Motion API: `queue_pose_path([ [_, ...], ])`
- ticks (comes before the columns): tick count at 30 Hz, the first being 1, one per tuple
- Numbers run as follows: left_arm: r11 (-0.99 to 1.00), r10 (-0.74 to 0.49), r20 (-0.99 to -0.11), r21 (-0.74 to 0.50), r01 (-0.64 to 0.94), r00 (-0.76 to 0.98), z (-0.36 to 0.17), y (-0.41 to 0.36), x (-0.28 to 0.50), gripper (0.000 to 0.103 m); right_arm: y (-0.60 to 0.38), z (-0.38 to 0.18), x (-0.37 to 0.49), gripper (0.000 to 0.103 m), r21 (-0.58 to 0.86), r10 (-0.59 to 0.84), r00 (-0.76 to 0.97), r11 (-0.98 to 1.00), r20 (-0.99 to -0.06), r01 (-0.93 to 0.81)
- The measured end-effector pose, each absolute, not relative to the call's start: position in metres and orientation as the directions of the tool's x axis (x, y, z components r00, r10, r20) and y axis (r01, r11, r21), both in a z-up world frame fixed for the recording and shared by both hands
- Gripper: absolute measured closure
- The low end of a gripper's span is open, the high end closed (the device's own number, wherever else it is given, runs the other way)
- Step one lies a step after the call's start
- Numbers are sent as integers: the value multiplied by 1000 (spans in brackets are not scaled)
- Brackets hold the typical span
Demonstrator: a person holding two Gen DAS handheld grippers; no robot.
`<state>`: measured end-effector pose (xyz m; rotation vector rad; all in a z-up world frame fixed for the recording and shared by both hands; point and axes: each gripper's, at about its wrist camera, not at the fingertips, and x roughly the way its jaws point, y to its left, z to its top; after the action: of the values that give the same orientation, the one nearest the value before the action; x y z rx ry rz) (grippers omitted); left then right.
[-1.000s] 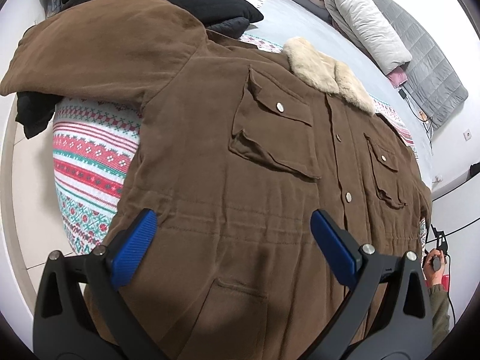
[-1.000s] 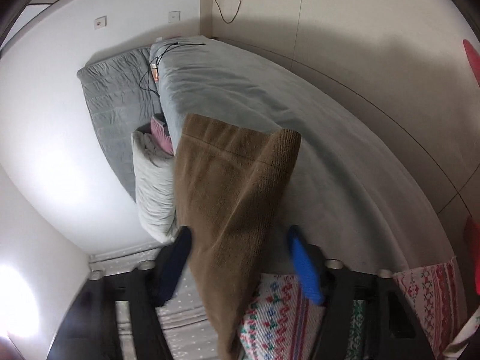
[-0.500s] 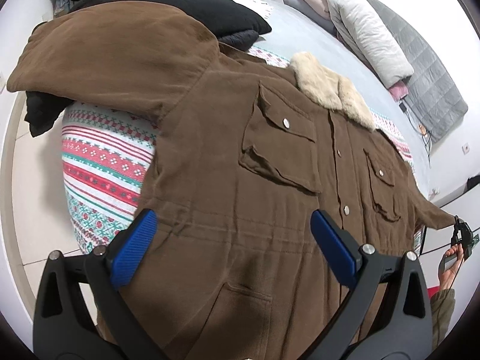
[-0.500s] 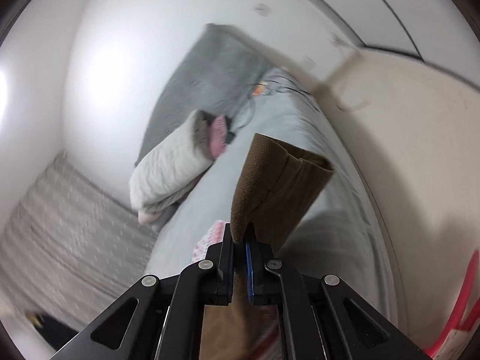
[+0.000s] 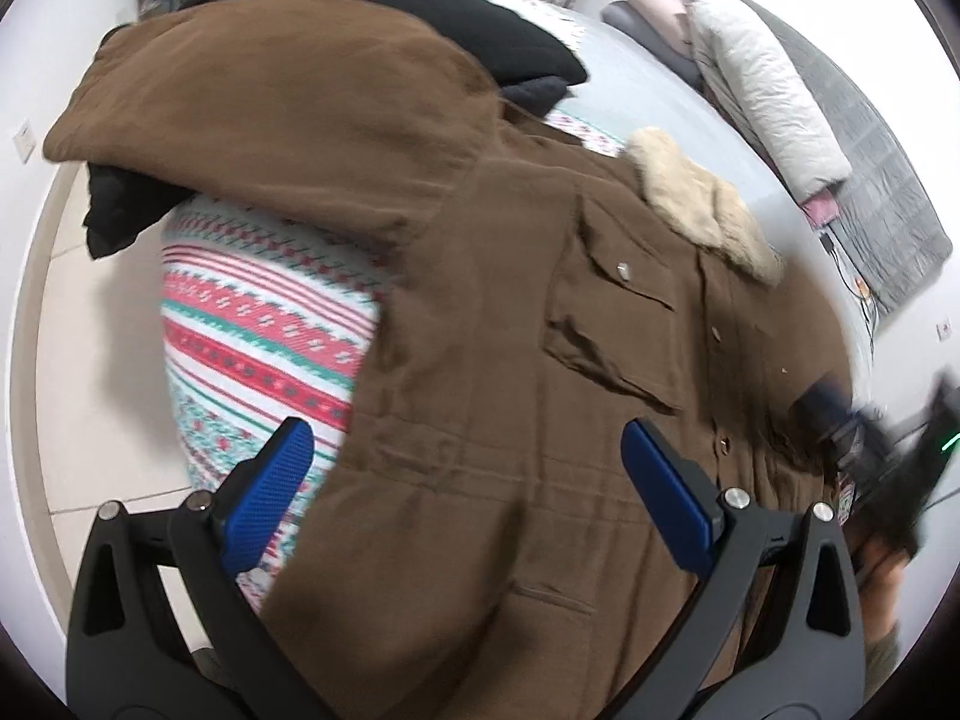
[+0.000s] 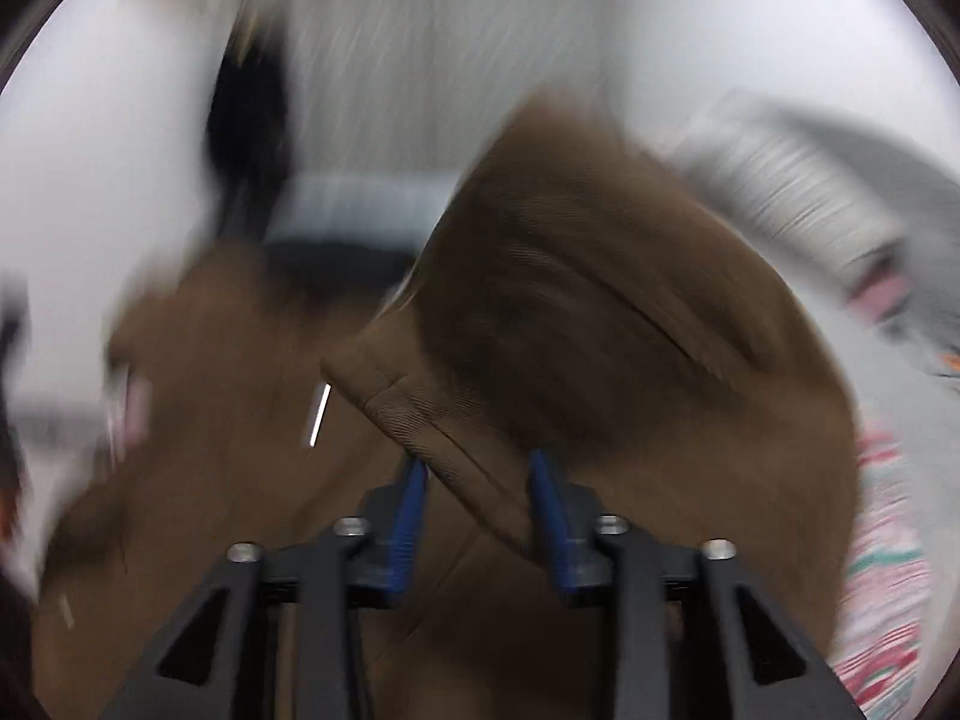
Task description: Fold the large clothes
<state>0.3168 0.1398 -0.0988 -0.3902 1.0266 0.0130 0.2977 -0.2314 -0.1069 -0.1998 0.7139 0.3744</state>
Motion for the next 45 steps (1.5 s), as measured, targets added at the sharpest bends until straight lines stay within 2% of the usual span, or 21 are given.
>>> queue_pose_path([
  [1,928,-167,-835,-313,-203,524,-99,145,317,1,-211,-133,303,65,-28,285,617,894,-734,-447],
  [2,926,-163,-835,-314,-212,525,-100,149,316,1,-205,-142,304,65,14,309,583,891,-752,-454],
  [5,915,-175,-834,-334,-227,523,-100,162,313,1,-206,-145,300,64,150,388,528,887,-756,-438],
  [9,914,-180,-831,-339,-222,527,-99,167,308,1,-224,-134,296,63,112,358,567,900,-742,-421],
  [13,913,-176,-826,-340,-225,536,-98,171,306,1,-273,-126,302,53,157,284,631,955,-722,-251],
  [15,911,-170,-825,-340,-233,539,-97,174,307,1,-310,-141,313,50,170,207,628,978,-750,-120],
  [17,909,-165,-826,-339,-241,539,-98,176,307,1,-338,-175,325,50,189,168,539,982,-825,-17],
  [18,908,-166,-827,-341,-244,537,-99,177,308,1,-342,-187,324,50,203,187,532,979,-826,-28],
  [22,895,-188,-826,-367,-254,531,-100,178,314,1,-320,-174,317,49,84,102,549,995,-830,-57],
  [24,884,-206,-817,-392,-257,539,-97,184,316,1,-312,-161,309,48,125,154,576,988,-803,-90],
  [26,867,-185,-802,-406,-290,568,-92,199,319,1,-302,-163,308,39,132,167,538,986,-826,-103],
  [28,842,-163,-794,-421,-337,586,-89,218,323,1,-288,-175,308,35,75,137,481,986,-866,-146],
  [30,798,-156,-785,-458,-392,600,-88,247,326,1,-282,-168,303,35,28,99,508,989,-855,-147],
  [33,681,-137,-759,-539,-496,637,-93,306,329,1,-287,-138,293,35,113,165,570,986,-805,-127],
  [38,453,-116,-730,-642,-619,673,-127,398,328,1,-293,-108,271,34,150,214,603,977,-768,-154],
  [41,272,-140,-648,-752,-600,749,-151,437,323,1,-295,-102,261,34,161,225,608,974,-761,-159],
  [45,194,-136,-535,-840,-507,834,-154,453,331,1,-291,-102,264,34,172,235,613,972,-754,-161],
])
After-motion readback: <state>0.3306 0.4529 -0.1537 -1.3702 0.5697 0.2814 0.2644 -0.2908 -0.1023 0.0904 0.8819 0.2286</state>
